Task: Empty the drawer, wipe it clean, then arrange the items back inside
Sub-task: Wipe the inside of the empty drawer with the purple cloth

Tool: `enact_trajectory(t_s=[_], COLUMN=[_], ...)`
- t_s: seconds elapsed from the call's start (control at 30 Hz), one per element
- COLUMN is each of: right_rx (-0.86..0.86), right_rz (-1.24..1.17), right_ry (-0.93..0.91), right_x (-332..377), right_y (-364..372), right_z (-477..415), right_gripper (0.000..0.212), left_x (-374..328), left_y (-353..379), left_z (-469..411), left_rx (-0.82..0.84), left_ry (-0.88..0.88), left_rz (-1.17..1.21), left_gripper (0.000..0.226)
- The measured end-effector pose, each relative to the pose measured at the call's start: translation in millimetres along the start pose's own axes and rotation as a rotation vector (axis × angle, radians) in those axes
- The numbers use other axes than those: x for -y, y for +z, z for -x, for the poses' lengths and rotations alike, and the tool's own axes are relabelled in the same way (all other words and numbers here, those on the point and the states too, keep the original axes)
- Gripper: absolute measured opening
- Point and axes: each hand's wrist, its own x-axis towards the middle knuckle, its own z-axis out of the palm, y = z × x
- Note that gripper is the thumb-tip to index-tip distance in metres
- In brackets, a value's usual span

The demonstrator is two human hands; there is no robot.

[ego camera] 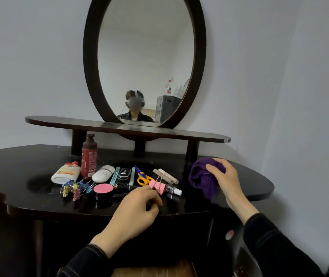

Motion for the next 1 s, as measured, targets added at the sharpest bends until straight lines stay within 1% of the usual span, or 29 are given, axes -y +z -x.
enact_trajectory(t_s=[0.1,0.17,0.23,0.27,0.3,0.37,0.4,0.47,0.53,0.57,0.6,0.63,0.67,0.7,0.77,0.8,0.87,0.9,0.93,1.0], right_rx=[0.081,0.202,0.362,0.424,0.459,0.448,0.422,0.398,0.497,0.58,0.659,0.712,0.716,0.678,0.602,0.629,0.777,0.84,0.877,0.906], right_rz=[-0.008,-0.015,-0.011,-0.015,-0.016,0.008,0.038,0.119,0.15,0.154,0.151,0.128,0.088,0.049,0.021,0.009,-0.027,-0.055,-0.106,-0.232], right_ry=[-0.052,-0.098,-0.153,-0.18,-0.205,-0.246,-0.263,-0.259,-0.166,-0.093,-0.037,0.012,0.061,0.125,0.274,0.342,0.453,0.521,0.603,0.732], right_x=[31,54,72,79,82,77,69,46,17,5,-7,-20,-32,-43,-61,-69,-84,-88,-91,-95], right_y=[-18,-25,-26,-24,-20,-8,-1,16,32,35,37,40,42,43,50,55,66,73,81,94], right_z=[21,44,71,85,98,127,142,176,209,222,231,239,244,248,251,251,255,258,262,271], right_gripper=[0.05,0.061,0.061,0.057,0.053,0.045,0.043,0.043,0.043,0.042,0.039,0.034,0.029,0.028,0.033,0.043,0.069,0.076,0.077,0.075], left_x=[-11,-26,-44,-52,-58,-63,-61,-52,-35,-26,-17,-4,8,18,34,40,50,55,60,69], left_y=[-3,-4,-3,-2,-1,5,9,22,37,43,47,49,50,48,42,40,35,34,34,36], left_z=[11,21,32,38,44,60,70,90,114,125,133,145,155,163,174,176,174,172,171,170], left_rx=[-0.092,-0.127,-0.133,-0.123,-0.096,0.007,0.077,0.19,0.22,0.202,0.17,0.134,0.118,0.13,0.206,0.262,0.359,0.384,0.382,0.306], left_ry=[-0.038,-0.059,-0.068,-0.077,-0.09,-0.151,-0.223,-0.467,-0.723,-0.8,-0.848,-0.877,-0.879,-0.855,-0.781,-0.736,-0.663,-0.64,-0.627,-0.604], left_rz=[0.223,0.377,0.486,0.53,0.577,0.699,0.78,0.992,1.181,1.208,1.185,1.123,1.04,0.951,0.823,0.8,0.822,0.847,0.862,0.798], left_gripper=[0.025,0.023,0.026,0.032,0.039,0.043,0.042,0.041,0.029,0.02,0.014,0.016,0.021,0.024,0.024,0.025,0.03,0.032,0.034,0.035])
